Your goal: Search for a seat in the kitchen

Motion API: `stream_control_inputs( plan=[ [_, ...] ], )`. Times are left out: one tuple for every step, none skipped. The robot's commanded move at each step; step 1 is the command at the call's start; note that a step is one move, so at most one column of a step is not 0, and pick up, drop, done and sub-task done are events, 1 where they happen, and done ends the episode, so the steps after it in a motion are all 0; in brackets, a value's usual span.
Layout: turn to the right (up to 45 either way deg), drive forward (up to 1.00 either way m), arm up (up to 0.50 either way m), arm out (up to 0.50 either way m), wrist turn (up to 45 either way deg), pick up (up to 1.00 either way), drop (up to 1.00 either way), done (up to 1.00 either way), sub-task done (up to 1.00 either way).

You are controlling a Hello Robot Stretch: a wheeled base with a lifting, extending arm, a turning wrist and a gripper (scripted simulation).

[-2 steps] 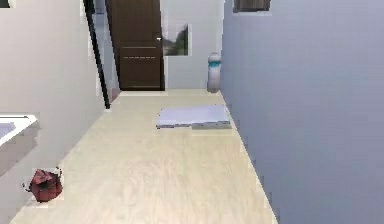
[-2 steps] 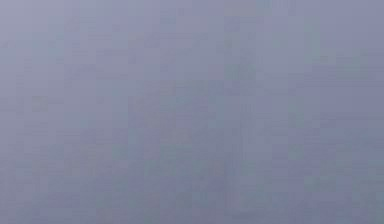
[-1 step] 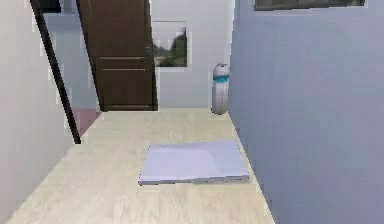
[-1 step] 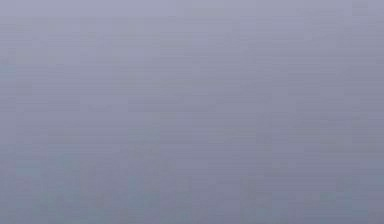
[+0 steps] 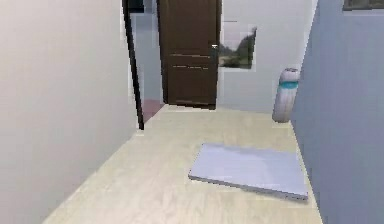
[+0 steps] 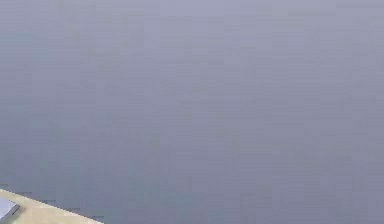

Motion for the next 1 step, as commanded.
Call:
stream_control_inputs(
  plan=[
    [0.0, 1.00, 0.00, 0.00, 0.0, 0.00, 0.00, 0.00, 0.00]
  ],
)
